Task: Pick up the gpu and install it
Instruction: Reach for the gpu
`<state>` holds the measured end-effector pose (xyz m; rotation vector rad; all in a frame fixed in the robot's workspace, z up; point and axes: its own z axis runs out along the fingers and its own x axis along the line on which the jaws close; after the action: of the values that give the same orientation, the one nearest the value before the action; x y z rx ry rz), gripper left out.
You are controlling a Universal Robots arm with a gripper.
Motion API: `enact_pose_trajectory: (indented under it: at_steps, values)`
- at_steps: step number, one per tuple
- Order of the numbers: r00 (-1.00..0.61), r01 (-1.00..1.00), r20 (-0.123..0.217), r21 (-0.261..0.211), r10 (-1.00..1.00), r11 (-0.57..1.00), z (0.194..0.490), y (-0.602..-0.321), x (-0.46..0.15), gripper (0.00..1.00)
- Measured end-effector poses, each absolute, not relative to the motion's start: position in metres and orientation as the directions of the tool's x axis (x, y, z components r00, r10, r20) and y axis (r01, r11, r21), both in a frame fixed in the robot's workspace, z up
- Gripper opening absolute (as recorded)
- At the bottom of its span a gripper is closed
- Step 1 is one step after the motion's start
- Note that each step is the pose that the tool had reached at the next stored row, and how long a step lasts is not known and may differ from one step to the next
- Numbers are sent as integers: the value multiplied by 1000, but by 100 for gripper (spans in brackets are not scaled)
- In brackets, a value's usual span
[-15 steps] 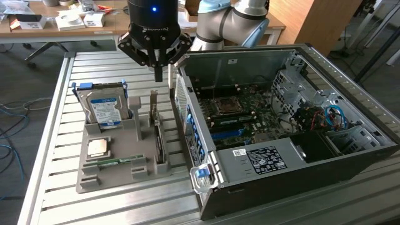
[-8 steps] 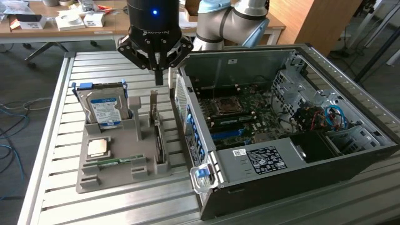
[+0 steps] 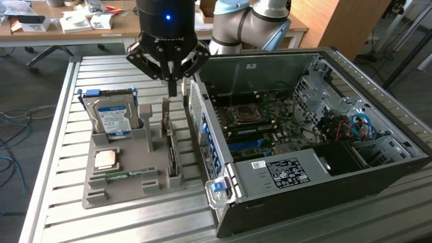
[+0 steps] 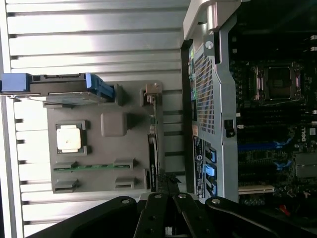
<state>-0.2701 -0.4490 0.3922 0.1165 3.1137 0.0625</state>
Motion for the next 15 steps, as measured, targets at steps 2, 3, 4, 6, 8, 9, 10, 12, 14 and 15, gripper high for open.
enact_pose_trajectory:
  at_steps: [2,3,4,6,8,9,10,12,14,15]
  values:
    - [-997,74,-24,41,75,996,392,-451,-270,11]
    - [-997,74,-24,41,75,996,392,-452,-270,11]
    - [-997,74,-24,41,75,996,392,-453,-271,11]
    - [-997,74,-24,41,75,996,392,-456,-271,11]
    - [-997,74,-24,41,75,996,392,-458,-271,11]
    - [-997,74,-24,41,75,996,392,-458,-271,11]
    - [-997,74,-24,41,75,996,392,-459,-271,11]
    - [-997,74,-24,41,75,996,392,-459,-271,11]
    - [-997,74,-24,41,75,996,391,-460,-272,11]
    - [-997,74,-24,41,75,996,391,-461,-272,11]
